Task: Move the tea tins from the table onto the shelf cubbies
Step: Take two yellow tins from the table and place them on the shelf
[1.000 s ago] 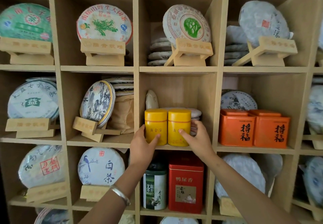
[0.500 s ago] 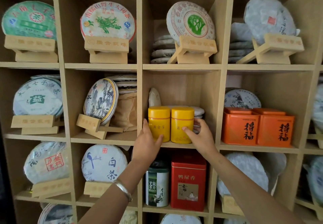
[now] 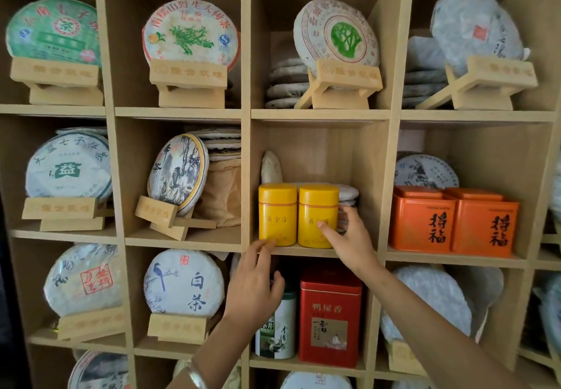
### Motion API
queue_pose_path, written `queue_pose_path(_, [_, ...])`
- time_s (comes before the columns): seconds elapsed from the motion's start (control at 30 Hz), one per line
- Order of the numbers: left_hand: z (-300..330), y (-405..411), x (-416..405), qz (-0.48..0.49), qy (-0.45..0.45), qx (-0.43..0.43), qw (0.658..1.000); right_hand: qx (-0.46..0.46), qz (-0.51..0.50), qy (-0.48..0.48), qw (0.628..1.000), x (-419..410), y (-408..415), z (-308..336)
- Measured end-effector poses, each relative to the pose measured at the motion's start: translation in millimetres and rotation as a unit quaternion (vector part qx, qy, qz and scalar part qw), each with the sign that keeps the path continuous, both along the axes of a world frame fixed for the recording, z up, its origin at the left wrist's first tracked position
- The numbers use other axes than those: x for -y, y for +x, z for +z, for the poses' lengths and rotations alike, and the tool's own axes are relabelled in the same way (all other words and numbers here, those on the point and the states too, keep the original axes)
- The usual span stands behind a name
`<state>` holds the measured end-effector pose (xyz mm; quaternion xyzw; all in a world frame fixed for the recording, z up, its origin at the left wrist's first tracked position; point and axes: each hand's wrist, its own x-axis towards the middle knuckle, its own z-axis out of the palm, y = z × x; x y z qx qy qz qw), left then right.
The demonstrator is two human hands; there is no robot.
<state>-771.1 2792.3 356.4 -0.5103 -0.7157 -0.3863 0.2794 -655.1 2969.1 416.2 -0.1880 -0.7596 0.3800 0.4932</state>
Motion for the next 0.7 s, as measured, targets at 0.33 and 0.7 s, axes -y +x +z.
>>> queue_pose_path(0.33, [5, -11, -2, 0.018, -0.035, 0.015, 0.999, 0.002, 0.023, -0.003, 1.0, 3, -10, 0])
queue_pose_path(0.7, [11, 4, -9, -0.062, -0.062, -0.14, 0.986, 0.071, 0.027, 0.08, 0.994, 4, 7, -9])
